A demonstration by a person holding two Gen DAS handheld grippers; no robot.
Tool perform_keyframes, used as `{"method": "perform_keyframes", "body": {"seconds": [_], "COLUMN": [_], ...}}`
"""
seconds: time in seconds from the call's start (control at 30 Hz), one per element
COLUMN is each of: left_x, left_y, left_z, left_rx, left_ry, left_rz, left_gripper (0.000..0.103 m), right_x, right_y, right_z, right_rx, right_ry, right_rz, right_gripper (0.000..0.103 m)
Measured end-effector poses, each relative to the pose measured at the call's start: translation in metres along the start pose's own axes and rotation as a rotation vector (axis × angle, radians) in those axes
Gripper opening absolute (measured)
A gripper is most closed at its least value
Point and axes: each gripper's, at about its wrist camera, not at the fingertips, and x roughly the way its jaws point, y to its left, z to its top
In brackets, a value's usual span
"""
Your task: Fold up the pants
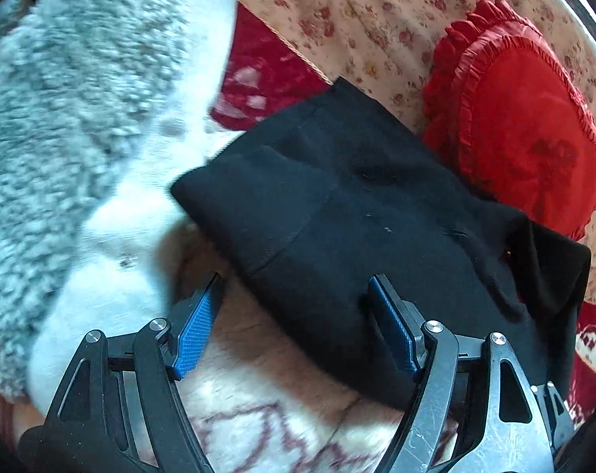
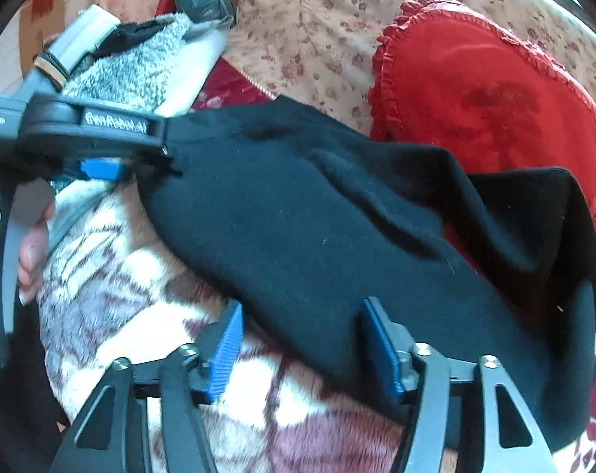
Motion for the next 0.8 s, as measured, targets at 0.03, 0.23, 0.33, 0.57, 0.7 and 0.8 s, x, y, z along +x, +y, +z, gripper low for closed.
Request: {"method": "perform_keyframes", "body": {"seconds": [0.03,0.23,0.33,0.57,0.7,0.8], "left_x": [0.002,-0.001,-0.022,-0.079,-0.068,-0.058], "left_y": [-0.002,-0.013,-0.014,0.008,0.033,0.037], "left_z": [0.0,0.001,0.0,-0.026,-0.04,-0.046], "left_rx": [0.001,0.023,0.055,0.104,0.083,0.059], "left_ry": [-0.003,-0.011,-0.053,-0.098,-0.033,0.015], "left_rz": [-0.008,-0.069,-0.076,-0.059,-0.012,-0.005], "left_gripper": [0.076,0.011,0.007,0.006,0.006,0.01], "right_x": [0.001,-0.003,-0.015,-0.064,-0.059,-0.041], "right_y": [-0.003,-0.007,-0.001,0.019,0.05,0.059], "right_z": [0.002,0.012,0.013,0.008,-0.015,-0.028], "right_rx": [0.012,0.083,0.085,0.073,-0.001,0.015], "right_ry": [-0.01,-0.055,-0.061,-0.093,-0.03,0.033], "right_rz": [0.01,0.086,0.106,0.222,0.263,0.248], "right_gripper": [0.044,0.009,0.006,0.005,0.005,0.008]}}
